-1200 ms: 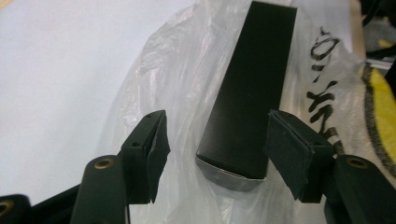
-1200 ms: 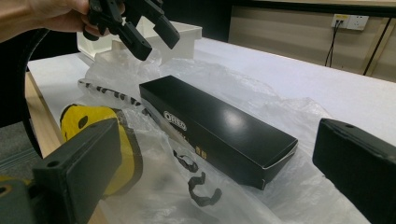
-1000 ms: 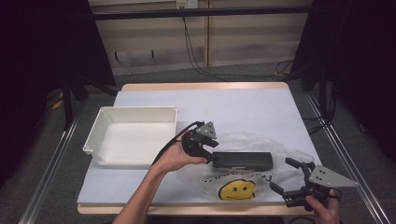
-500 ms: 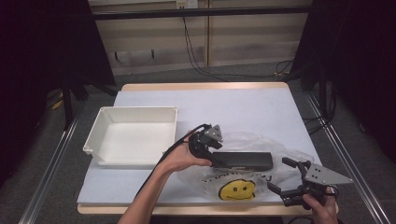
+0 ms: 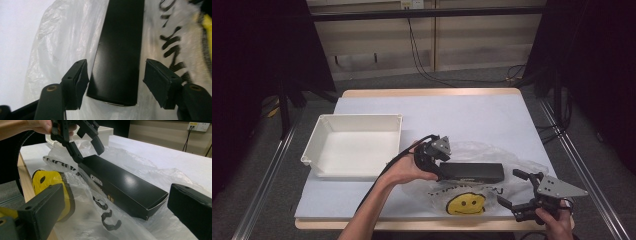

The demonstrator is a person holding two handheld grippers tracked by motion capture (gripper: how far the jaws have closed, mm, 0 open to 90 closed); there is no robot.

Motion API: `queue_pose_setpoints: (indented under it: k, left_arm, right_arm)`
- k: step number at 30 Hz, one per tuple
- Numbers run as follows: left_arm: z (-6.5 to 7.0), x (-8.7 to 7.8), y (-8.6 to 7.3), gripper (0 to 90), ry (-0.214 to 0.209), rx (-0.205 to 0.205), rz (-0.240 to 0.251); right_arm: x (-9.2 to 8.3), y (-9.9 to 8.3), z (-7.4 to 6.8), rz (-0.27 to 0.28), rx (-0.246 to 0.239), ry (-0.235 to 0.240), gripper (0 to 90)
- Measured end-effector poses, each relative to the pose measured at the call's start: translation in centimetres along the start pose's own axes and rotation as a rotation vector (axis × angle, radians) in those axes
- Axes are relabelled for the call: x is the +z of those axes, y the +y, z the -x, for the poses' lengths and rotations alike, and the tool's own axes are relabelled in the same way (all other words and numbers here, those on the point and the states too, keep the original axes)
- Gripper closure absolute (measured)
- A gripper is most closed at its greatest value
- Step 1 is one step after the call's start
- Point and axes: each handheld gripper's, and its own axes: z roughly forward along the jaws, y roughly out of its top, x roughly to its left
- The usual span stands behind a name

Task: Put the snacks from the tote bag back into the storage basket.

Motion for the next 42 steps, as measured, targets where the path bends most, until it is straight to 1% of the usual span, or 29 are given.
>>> queue_pose_setpoints:
  k: [1, 2, 3, 4, 5, 6, 7, 9, 11, 12, 13, 14, 17, 20, 21, 22, 23, 24, 27, 31, 33, 35, 36, 37, 38, 40, 41, 42]
  left_arm:
    - [0.0, 0.0, 0.0, 37.5, 0.002, 0.007, -0.023]
    - [0.0, 0.3, -0.1, 39.2, 0.012, 0.003, -0.009]
    - [-0.2, 0.2, 0.0, 39.4, 0.001, 0.001, -0.027]
    - [-0.2, 0.2, 0.0, 39.7, 0.002, 0.003, -0.033]
    - [-0.2, 0.2, 0.0, 39.9, 0.003, 0.004, -0.033]
    - [-0.1, 0.4, -0.1, 39.9, 0.008, 0.004, -0.017]
    - [-0.1, 0.5, -0.1, 39.9, 0.01, 0.015, -0.016]
    - [-0.1, 0.5, -0.1, 39.9, 0.009, 0.022, -0.033]
    - [0.0, 0.8, -0.1, 39.9, 0.019, 0.029, -0.037]
    - [0.0, 0.8, -0.1, 39.9, 0.022, 0.029, -0.044]
    - [0.0, 0.9, -0.1, 39.8, 0.015, 0.03, -0.041]
    - [0.1, 1.0, -0.1, 39.7, 0.022, 0.03, -0.041]
    - [-0.2, 1.1, -0.1, 39.7, 0.007, 0.035, -0.05]
    - [-0.2, 1.3, -0.2, 39.3, -0.003, 0.032, -0.067]
    - [-0.1, 1.5, -0.2, 39.0, 0.009, 0.036, -0.077]
    - [-0.1, 1.7, -0.2, 38.7, 0.012, 0.048, -0.092]
    - [0.0, 1.9, -0.3, 38.4, 0.017, 0.049, -0.1]
    - [0.0, 2.0, -0.3, 38.2, 0.02, 0.044, -0.099]
    - [-0.3, 2.0, -0.3, 38.6, 0.001, 0.042, -0.098]
    - [-0.3, 1.9, -0.2, 40.4, -0.006, 0.039, -0.103]
    - [-0.4, 1.8, -0.2, 40.8, -0.014, 0.028, -0.106]
    - [-0.5, 1.7, 0.0, 41.0, -0.03, 0.036, -0.115]
    - [-0.4, 1.7, 0.0, 41.0, -0.028, 0.02, -0.107]
    - [-0.5, 1.7, 0.0, 41.0, -0.039, 0.015, -0.101]
    - [-0.6, 1.5, 0.1, 41.0, -0.051, 0.022, -0.104]
    - [-0.6, 1.4, 0.2, 41.0, -0.047, 0.009, -0.086]
    - [-0.6, 1.2, 0.4, 41.1, -0.056, 0.006, -0.085]
    - [-0.6, 1.1, 0.4, 41.3, -0.052, 0.004, -0.071]
  right_arm:
    - [0.0, 0.0, 0.0, 0.002, 0.003, 0.0, 0.9]
    - [0.0, 0.0, 0.0, -0.001, 0.004, 0.001, 0.8]
    - [0.0, 0.0, 0.0, -0.005, 0.003, 0.004, 0.8]
    - [0.0, 0.0, -0.1, -0.006, 0.002, 0.007, 0.8]
    - [0.0, 0.0, -0.1, -0.006, 0.001, 0.006, 0.7]
    - [0.0, 0.0, -0.1, -0.004, 0.0, 0.006, 0.7]
    - [0.0, 0.0, -0.1, -0.005, -0.001, 0.008, 0.7]
    - [0.0, 0.0, -0.1, -0.01, 0.001, 0.013, 0.6]
    - [0.1, 0.0, -0.1, -0.008, -0.001, 0.001, 0.4]
    - [0.0, 0.0, -0.1, -0.012, -0.001, 0.009, 0.4]
    - [0.0, 0.0, -0.1, -0.01, -0.001, 0.005, 0.4]
    - [0.1, 0.0, -0.1, -0.008, 0.0, 0.001, 0.4]
    - [0.1, 0.0, -0.1, -0.007, -0.003, 0.004, 0.4]
    - [0.1, 0.0, -0.2, -0.008, -0.003, 0.006, 0.4]
    - [0.1, 0.0, -0.1, -0.008, -0.007, 0.007, 0.4]
    - [0.1, 0.0, -0.1, -0.008, -0.006, 0.008, 0.4]
    - [0.1, 0.0, -0.1, -0.009, -0.007, 0.008, 0.4]
    - [0.1, 0.0, -0.1, -0.013, -0.004, 0.007, 0.4]
    - [0.2, 0.0, -0.1, -0.015, -0.006, 0.009, 0.4]
    - [0.2, 0.0, -0.1, -0.014, -0.008, 0.01, 0.4]
    - [0.2, 0.0, -0.1, -0.015, -0.002, 0.012, 0.4]
    - [0.2, 0.0, -0.2, -0.016, -0.005, 0.015, 0.4]
    - [0.2, 0.0, -0.2, -0.016, -0.006, 0.017, 0.4]
    - [0.2, 0.0, -0.2, -0.017, -0.007, 0.017, 0.4]
    - [0.2, 0.0, -0.1, -0.016, -0.009, 0.016, 0.4]
    - [0.2, 0.0, -0.1, -0.017, -0.007, 0.018, 0.5]
    - [0.2, 0.0, -0.2, -0.018, -0.003, 0.015, 0.4]
    - [0.2, 0.0, -0.1, -0.013, -0.009, 0.011, 0.4]
